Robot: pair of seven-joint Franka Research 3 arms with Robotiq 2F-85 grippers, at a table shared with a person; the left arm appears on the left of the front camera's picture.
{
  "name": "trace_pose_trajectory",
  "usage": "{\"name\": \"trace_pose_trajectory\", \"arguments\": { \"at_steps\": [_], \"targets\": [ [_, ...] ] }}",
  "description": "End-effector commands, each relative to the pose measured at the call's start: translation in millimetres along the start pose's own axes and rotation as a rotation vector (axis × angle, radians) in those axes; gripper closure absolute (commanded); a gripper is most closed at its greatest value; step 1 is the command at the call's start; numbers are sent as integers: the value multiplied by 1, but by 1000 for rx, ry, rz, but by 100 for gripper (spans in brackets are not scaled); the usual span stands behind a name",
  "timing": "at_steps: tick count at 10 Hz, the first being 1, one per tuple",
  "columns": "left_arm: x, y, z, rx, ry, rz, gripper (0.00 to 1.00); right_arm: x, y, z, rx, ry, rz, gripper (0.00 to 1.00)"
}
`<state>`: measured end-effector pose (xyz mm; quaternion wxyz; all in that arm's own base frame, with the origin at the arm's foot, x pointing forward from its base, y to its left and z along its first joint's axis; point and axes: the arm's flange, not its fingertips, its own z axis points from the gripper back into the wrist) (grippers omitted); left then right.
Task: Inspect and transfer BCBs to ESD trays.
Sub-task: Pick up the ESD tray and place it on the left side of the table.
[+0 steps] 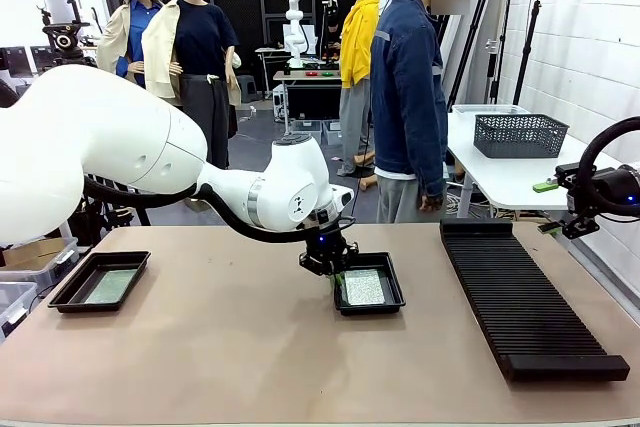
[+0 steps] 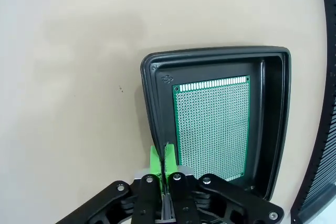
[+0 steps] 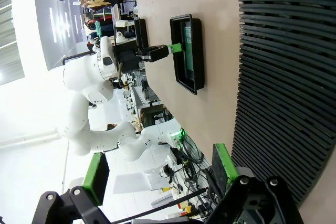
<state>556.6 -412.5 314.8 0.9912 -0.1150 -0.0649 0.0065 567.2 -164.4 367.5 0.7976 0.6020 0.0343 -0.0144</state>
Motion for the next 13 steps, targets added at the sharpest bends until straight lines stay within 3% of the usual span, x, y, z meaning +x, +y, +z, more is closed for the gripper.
{"name": "trace_pose_trajectory", "arguments": {
  "at_steps": [1, 2, 6, 13],
  "targets": [
    [0, 0, 0, -1, -9, 4, 100, -3, 2, -2, -2, -4, -1, 0],
    [0, 0, 0, 0, 0, 0, 100, -3, 2, -2, -2, -4, -1, 0],
    [6, 55, 25, -41, -3, 54, 100, -3, 2, -2, -2, -4, -1, 0],
    [-4, 133, 54, 19, -5, -87, 100, -3, 2, -2, -2, -4, -1, 0]
  ]
}}
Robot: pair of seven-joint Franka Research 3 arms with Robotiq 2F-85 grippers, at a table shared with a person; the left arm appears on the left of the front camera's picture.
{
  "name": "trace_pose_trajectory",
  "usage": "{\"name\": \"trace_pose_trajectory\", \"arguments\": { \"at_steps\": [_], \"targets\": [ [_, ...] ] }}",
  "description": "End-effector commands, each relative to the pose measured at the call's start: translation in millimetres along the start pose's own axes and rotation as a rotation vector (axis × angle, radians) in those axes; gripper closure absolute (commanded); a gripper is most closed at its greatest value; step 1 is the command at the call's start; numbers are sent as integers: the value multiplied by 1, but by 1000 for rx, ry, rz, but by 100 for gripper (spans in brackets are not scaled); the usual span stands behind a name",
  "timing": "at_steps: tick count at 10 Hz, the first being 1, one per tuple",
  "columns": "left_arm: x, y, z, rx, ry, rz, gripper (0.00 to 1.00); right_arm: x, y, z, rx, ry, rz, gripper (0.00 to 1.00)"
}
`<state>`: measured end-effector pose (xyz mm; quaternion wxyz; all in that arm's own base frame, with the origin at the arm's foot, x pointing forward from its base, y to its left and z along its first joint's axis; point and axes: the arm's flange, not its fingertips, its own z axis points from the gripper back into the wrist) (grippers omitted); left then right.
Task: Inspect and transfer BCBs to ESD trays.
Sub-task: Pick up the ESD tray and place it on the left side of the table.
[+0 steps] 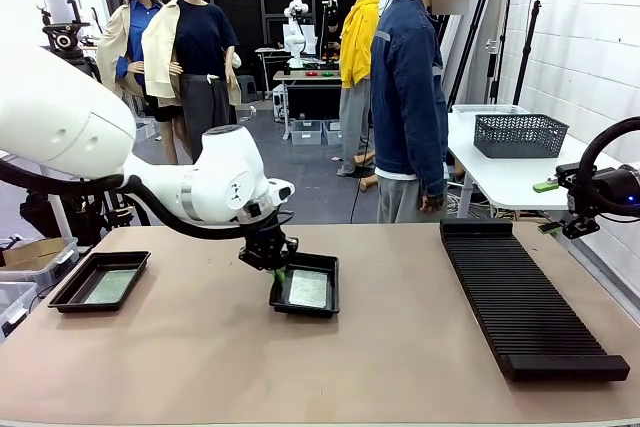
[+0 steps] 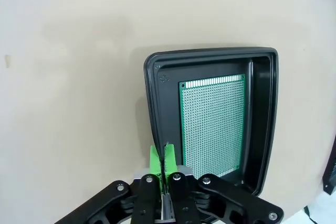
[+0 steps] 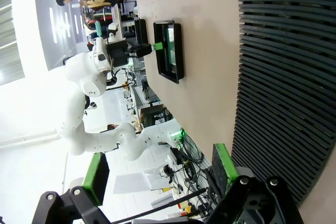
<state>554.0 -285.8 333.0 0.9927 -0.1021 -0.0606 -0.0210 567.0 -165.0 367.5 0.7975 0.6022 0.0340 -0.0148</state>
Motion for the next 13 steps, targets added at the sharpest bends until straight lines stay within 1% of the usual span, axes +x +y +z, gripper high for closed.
{"name": "trace_pose_trajectory", "arguments": {
  "at_steps": [1, 8, 13],
  "targets": [
    [-7, 27, 11, -1, -26, -44, 100, -2, 2, -3, -3, -3, -1, 0],
    [-7, 101, 29, 35, -52, -37, 100, -2, 2, -3, -3, -3, -1, 0],
    [-2, 159, 39, 134, -36, -10, 100, -2, 2, -3, -3, -3, -1, 0]
  ]
}}
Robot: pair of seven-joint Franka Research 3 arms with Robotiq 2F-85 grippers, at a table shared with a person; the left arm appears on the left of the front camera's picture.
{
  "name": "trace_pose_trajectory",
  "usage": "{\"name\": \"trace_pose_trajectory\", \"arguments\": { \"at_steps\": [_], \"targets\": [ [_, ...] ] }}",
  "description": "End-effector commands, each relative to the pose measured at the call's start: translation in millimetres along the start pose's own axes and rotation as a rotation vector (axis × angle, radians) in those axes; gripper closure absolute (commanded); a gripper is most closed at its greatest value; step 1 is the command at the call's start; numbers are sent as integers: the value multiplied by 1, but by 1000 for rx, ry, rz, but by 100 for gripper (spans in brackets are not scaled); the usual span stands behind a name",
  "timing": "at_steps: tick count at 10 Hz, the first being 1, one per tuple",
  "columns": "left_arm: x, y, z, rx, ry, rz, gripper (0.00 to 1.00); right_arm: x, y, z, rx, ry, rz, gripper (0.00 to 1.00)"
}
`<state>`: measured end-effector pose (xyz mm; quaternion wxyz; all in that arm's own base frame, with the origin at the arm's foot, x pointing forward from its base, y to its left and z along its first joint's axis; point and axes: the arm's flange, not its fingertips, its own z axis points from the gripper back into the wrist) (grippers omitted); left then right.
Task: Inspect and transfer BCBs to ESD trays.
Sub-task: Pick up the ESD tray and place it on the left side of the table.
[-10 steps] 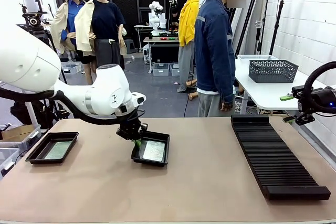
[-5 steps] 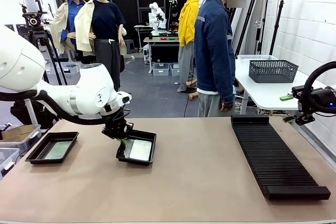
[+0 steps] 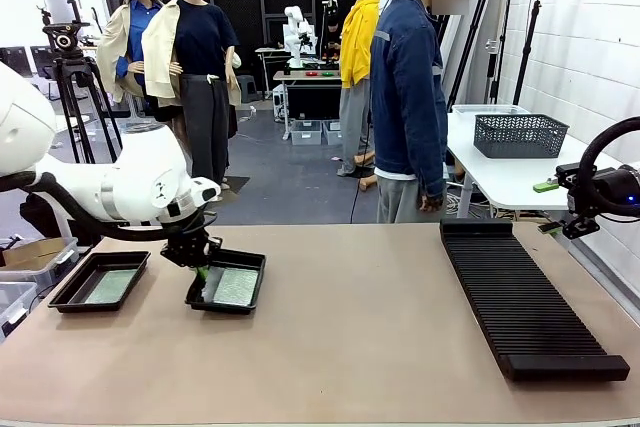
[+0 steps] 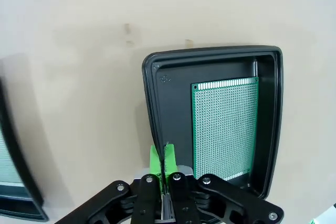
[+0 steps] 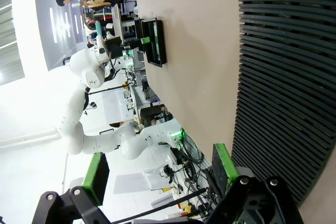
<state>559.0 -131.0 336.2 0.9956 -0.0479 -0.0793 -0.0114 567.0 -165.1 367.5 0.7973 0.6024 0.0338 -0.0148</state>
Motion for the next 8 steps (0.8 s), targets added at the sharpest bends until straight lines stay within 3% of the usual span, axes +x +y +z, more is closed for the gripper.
{"name": "trace_pose_trajectory", "arguments": {
  "at_steps": [1, 6, 8],
  "targets": [
    [0, 19, 3, 43, 14, -15, 100, -2, 2, -3, -3, -3, -1, 0],
    [4, 65, -5, 148, 77, 25, 100, -2, 2, -3, -3, -3, -1, 0],
    [3, 72, -6, 136, 83, 17, 100, -2, 2, -3, -3, -3, -1, 0]
  ]
}}
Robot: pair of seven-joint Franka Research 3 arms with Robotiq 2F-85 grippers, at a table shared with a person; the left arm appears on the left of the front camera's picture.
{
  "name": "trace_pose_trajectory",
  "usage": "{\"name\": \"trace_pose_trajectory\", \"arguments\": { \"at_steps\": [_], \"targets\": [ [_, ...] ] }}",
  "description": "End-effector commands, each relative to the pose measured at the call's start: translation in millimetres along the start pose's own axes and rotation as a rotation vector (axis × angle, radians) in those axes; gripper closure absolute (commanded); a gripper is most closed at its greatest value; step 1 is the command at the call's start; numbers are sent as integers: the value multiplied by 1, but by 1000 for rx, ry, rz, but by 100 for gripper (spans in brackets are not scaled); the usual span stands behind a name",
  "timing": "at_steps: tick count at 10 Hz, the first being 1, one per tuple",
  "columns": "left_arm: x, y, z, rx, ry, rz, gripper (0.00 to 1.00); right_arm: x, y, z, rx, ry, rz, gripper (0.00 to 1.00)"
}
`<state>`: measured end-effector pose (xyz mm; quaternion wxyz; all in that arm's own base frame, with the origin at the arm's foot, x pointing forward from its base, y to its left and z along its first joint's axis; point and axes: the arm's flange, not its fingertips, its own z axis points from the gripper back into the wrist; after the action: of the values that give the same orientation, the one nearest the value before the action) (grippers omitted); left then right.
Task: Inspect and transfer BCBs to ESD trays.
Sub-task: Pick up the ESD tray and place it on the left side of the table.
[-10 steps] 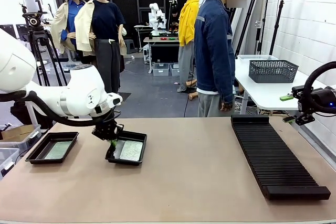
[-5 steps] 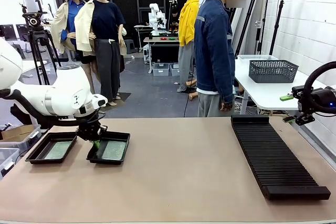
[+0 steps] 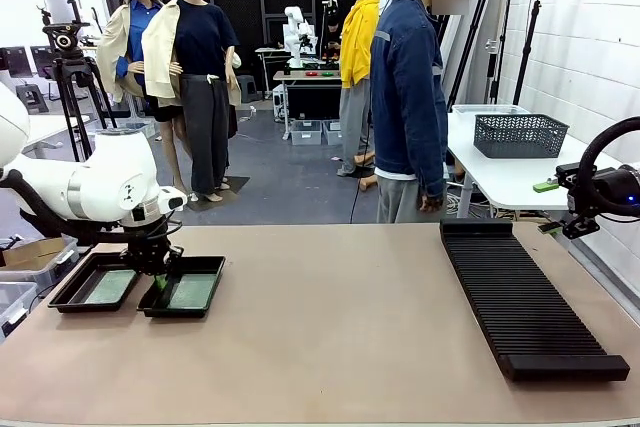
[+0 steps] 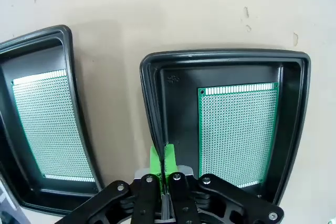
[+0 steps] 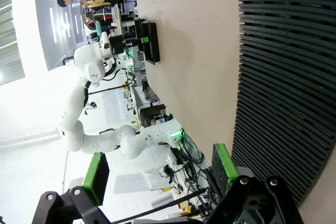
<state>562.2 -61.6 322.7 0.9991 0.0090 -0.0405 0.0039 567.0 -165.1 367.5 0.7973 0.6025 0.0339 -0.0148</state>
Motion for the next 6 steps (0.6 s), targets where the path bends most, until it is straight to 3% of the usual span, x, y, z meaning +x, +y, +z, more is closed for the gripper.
{"name": "trace_pose_trajectory", "arguments": {
  "at_steps": [1, 3, 4, 6],
  "targets": [
    [4, 4, 0, 23, 5, 6, 100, -2, 2, -3, -4, -3, -1, 0],
    [5, 6, 1, 11, -4, 25, 100, -2, 2, -3, -4, -3, -1, 0],
    [6, 6, 4, -1, -16, 33, 91, -2, 2, -3, -4, -3, -1, 0],
    [5, 10, 15, -21, -31, 53, 52, -2, 2, -3, -4, -3, -1, 0]
  ]
}}
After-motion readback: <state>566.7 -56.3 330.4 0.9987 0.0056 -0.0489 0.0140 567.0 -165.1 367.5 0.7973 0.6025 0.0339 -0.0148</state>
